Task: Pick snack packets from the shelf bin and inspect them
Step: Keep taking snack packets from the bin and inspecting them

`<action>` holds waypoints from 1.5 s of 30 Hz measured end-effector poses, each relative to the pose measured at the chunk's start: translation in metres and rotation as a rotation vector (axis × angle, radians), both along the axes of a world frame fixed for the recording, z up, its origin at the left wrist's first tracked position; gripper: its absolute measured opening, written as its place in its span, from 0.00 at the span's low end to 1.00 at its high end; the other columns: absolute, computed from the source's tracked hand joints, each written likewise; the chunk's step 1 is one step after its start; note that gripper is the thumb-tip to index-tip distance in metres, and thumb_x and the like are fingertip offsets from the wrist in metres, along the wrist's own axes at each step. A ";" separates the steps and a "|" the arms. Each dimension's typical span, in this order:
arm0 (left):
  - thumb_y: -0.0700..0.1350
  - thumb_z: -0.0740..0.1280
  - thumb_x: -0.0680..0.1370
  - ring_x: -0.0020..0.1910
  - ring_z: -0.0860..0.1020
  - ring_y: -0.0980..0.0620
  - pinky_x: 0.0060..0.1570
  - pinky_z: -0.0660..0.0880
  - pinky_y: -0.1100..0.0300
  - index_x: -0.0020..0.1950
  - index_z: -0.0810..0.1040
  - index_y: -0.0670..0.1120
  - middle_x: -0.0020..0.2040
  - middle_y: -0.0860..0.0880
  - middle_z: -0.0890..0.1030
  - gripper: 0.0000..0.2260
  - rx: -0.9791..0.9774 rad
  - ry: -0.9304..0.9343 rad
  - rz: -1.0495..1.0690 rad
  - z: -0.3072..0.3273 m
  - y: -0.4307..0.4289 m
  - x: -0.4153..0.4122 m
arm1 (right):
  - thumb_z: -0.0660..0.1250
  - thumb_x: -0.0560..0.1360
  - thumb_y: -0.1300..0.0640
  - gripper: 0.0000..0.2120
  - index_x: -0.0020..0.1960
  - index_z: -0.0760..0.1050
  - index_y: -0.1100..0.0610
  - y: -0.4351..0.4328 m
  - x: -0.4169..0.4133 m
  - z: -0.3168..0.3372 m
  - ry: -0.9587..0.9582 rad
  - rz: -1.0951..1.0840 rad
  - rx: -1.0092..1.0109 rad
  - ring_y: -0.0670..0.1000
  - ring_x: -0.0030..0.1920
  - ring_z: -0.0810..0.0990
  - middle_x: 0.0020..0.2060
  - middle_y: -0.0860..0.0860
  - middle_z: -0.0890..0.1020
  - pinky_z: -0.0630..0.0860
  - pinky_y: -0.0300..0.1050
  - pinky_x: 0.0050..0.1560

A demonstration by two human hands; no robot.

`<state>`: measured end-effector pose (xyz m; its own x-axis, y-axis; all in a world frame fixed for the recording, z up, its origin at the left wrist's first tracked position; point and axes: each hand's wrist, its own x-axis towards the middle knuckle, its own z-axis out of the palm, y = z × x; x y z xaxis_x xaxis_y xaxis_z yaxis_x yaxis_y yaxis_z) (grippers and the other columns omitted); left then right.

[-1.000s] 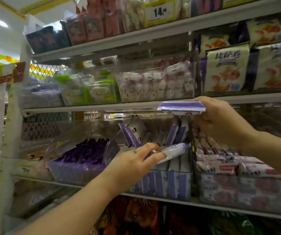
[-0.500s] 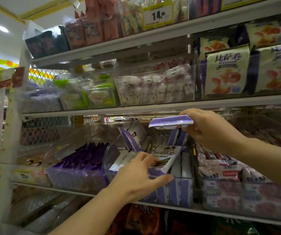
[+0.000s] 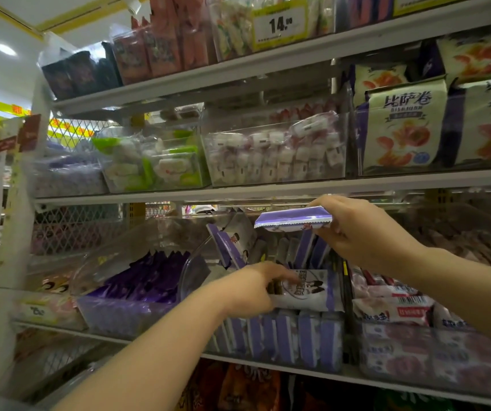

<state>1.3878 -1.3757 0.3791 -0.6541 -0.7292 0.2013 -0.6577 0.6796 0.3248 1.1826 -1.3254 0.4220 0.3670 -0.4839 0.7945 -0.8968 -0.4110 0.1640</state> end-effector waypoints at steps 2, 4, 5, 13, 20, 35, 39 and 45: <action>0.40 0.62 0.79 0.64 0.71 0.54 0.49 0.69 0.72 0.73 0.66 0.60 0.75 0.57 0.63 0.25 -0.029 0.023 -0.029 -0.009 -0.002 -0.006 | 0.66 0.77 0.58 0.06 0.54 0.74 0.53 -0.002 0.000 -0.001 0.012 -0.002 0.011 0.48 0.41 0.74 0.42 0.42 0.73 0.70 0.42 0.38; 0.47 0.61 0.81 0.76 0.56 0.55 0.67 0.57 0.67 0.76 0.62 0.61 0.78 0.59 0.56 0.24 -0.046 0.033 -0.068 -0.023 -0.002 -0.005 | 0.66 0.77 0.58 0.07 0.55 0.75 0.52 -0.004 0.000 -0.002 0.016 -0.003 0.027 0.47 0.42 0.75 0.42 0.42 0.74 0.73 0.43 0.40; 0.51 0.60 0.82 0.78 0.48 0.57 0.71 0.49 0.63 0.77 0.59 0.61 0.79 0.61 0.52 0.24 -0.067 0.012 -0.082 -0.030 -0.002 -0.002 | 0.66 0.77 0.57 0.07 0.55 0.75 0.51 -0.004 -0.001 -0.003 0.014 -0.002 0.037 0.47 0.43 0.75 0.43 0.42 0.75 0.74 0.43 0.41; 0.58 0.54 0.82 0.76 0.39 0.61 0.76 0.44 0.47 0.77 0.52 0.65 0.79 0.61 0.46 0.23 -0.251 0.002 -0.039 -0.046 0.004 0.010 | 0.66 0.76 0.59 0.08 0.55 0.75 0.53 -0.002 0.012 -0.005 0.013 -0.003 0.049 0.50 0.45 0.77 0.45 0.45 0.78 0.76 0.51 0.43; 0.50 0.60 0.82 0.71 0.64 0.61 0.67 0.62 0.65 0.64 0.67 0.68 0.72 0.57 0.67 0.15 -0.192 0.496 -0.054 -0.038 0.001 0.027 | 0.65 0.76 0.63 0.17 0.64 0.74 0.54 0.009 0.032 0.001 0.001 0.031 0.037 0.53 0.54 0.79 0.59 0.50 0.79 0.78 0.54 0.51; 0.44 0.62 0.81 0.54 0.82 0.42 0.52 0.79 0.45 0.61 0.78 0.44 0.54 0.42 0.84 0.11 0.410 1.330 0.196 -0.104 0.040 0.168 | 0.60 0.78 0.69 0.26 0.72 0.68 0.51 -0.011 0.192 -0.126 -0.309 0.556 0.306 0.45 0.70 0.68 0.73 0.47 0.67 0.68 0.46 0.70; 0.45 0.66 0.77 0.54 0.83 0.41 0.53 0.79 0.44 0.64 0.75 0.44 0.55 0.43 0.84 0.16 0.428 1.305 0.277 -0.164 0.054 0.198 | 0.65 0.79 0.52 0.16 0.65 0.69 0.42 -0.015 0.231 -0.182 -0.911 0.785 0.757 0.38 0.52 0.81 0.60 0.41 0.78 0.80 0.40 0.47; 0.47 0.73 0.69 0.55 0.82 0.44 0.58 0.77 0.43 0.63 0.74 0.47 0.56 0.47 0.84 0.23 0.429 1.167 0.384 -0.238 0.061 0.211 | 0.64 0.78 0.51 0.14 0.52 0.80 0.61 -0.033 0.267 -0.253 -1.427 0.810 1.146 0.59 0.50 0.85 0.48 0.59 0.85 0.81 0.54 0.50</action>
